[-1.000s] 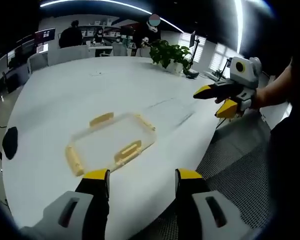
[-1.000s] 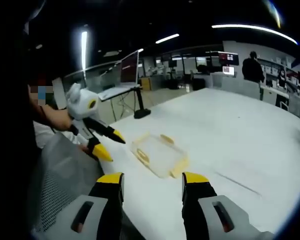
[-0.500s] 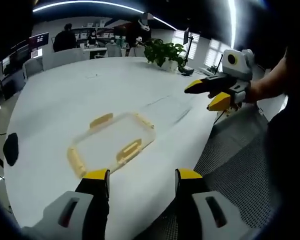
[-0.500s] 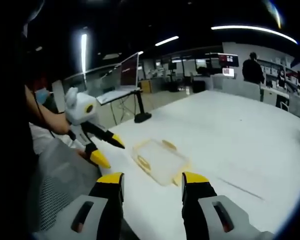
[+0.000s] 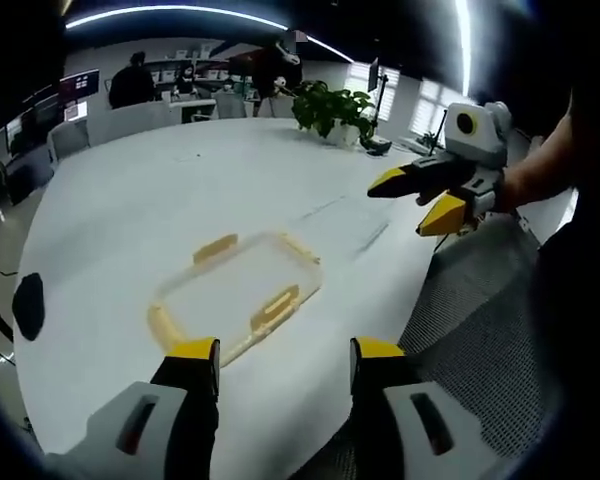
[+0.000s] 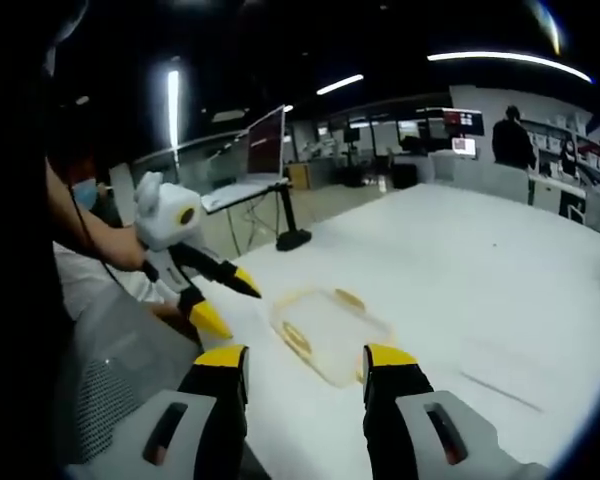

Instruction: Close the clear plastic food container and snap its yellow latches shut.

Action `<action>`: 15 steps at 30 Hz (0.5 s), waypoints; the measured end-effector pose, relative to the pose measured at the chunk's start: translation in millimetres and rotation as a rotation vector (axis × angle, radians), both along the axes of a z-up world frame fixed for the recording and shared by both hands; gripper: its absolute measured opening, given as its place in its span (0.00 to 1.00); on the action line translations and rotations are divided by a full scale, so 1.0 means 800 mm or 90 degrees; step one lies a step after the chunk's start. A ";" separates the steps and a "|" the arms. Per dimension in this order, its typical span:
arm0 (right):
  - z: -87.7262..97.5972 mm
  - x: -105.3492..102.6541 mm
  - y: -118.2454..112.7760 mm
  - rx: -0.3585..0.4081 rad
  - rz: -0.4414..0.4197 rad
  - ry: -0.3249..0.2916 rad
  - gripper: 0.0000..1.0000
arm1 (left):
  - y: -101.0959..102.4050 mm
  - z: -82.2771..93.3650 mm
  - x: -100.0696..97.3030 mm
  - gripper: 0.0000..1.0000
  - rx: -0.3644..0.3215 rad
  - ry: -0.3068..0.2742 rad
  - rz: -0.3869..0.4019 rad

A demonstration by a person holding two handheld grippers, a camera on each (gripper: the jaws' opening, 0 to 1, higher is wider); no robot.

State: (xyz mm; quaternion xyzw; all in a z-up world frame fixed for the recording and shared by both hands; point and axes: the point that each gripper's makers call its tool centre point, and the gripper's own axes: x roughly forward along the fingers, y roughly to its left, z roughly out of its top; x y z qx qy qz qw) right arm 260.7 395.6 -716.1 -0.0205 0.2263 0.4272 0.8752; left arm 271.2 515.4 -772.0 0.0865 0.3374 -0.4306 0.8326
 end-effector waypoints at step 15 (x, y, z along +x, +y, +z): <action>-0.003 0.007 0.010 0.004 0.003 0.000 0.46 | 0.009 -0.007 0.004 0.51 0.023 -0.005 -0.025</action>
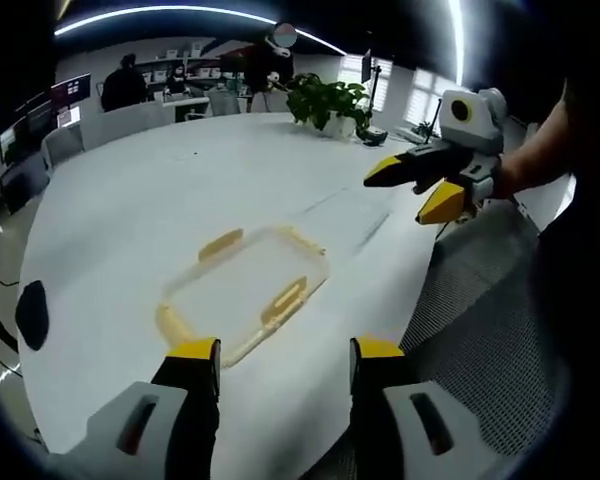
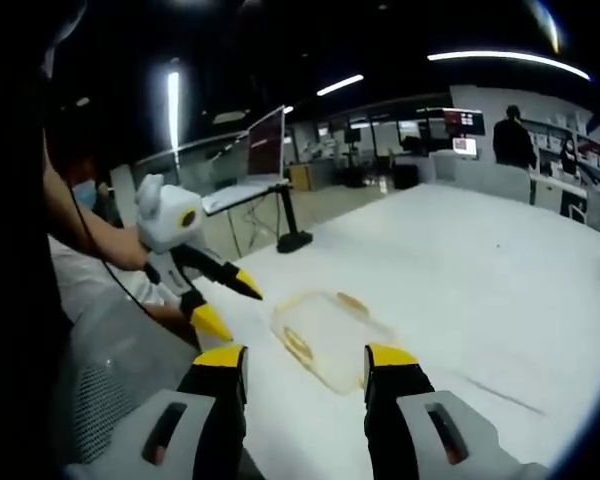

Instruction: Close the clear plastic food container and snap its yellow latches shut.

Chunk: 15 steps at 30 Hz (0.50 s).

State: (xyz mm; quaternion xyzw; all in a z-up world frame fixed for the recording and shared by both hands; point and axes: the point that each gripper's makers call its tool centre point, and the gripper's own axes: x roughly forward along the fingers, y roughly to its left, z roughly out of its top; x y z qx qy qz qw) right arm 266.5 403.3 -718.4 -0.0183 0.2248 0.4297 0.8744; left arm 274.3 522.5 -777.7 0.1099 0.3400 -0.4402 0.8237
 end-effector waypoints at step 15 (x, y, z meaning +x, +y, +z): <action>-0.009 0.006 0.004 -0.016 0.009 0.001 0.45 | 0.010 -0.001 0.015 0.51 0.004 0.002 0.009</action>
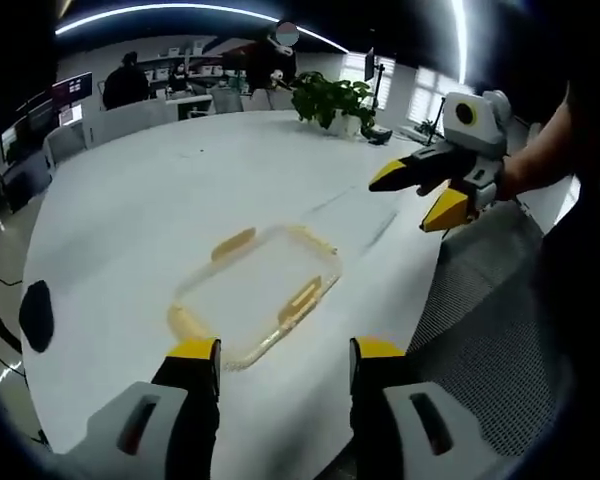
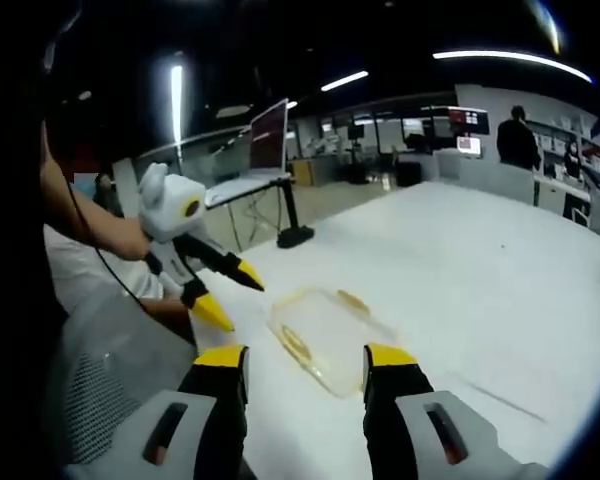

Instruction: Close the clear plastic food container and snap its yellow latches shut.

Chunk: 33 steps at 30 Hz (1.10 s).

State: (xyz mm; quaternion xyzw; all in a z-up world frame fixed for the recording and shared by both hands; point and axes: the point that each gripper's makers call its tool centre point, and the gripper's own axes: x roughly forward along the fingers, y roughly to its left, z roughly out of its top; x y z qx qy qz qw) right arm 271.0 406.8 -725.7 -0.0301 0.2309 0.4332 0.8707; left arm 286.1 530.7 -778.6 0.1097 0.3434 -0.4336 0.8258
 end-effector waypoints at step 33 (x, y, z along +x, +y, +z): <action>-0.019 0.019 -0.001 -0.029 0.011 0.008 0.45 | 0.022 -0.018 0.015 0.51 0.039 0.012 -0.024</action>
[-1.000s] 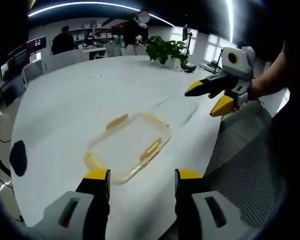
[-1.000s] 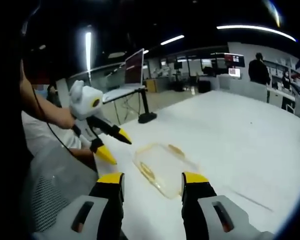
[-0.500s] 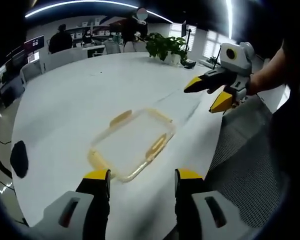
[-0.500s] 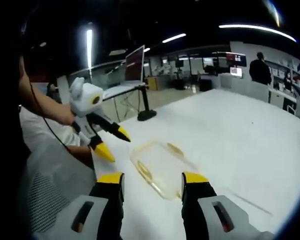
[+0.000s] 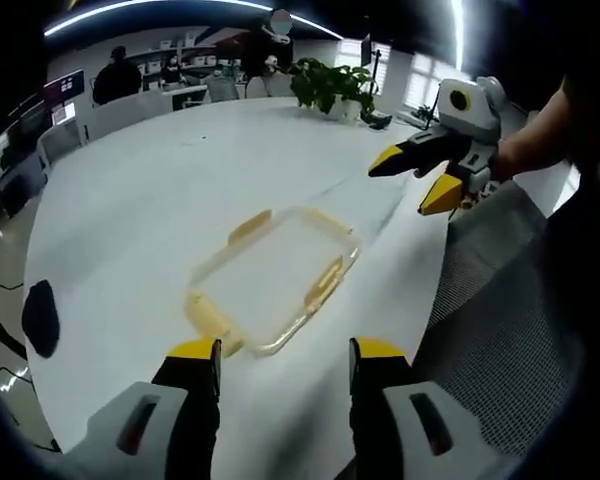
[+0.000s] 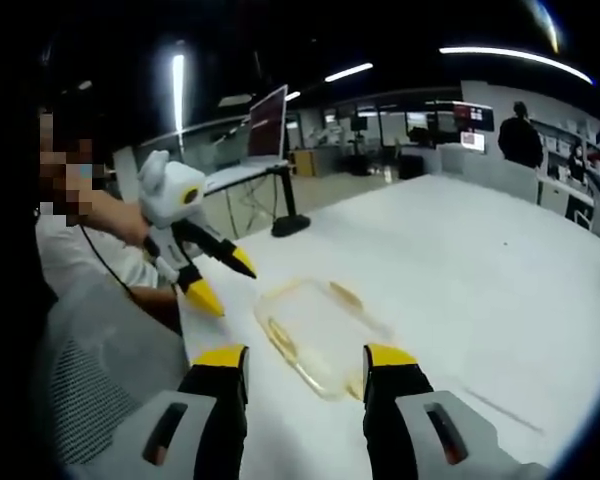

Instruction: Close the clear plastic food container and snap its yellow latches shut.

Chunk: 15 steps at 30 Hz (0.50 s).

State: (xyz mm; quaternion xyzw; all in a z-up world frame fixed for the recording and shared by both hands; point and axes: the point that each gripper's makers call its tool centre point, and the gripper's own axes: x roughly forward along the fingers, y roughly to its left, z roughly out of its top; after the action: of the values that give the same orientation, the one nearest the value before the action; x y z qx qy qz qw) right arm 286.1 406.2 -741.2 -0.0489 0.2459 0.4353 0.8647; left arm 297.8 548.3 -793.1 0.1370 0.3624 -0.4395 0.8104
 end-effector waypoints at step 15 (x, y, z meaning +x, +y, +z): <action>-0.009 0.006 0.000 -0.014 -0.002 0.006 0.45 | -0.001 -0.001 0.008 0.50 0.003 0.011 -0.019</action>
State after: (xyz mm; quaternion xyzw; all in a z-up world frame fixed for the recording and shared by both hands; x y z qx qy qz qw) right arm 291.2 406.4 -748.2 -0.0563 0.2552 0.4315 0.8634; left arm 303.9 547.2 -794.2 0.1405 0.3684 -0.4516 0.8003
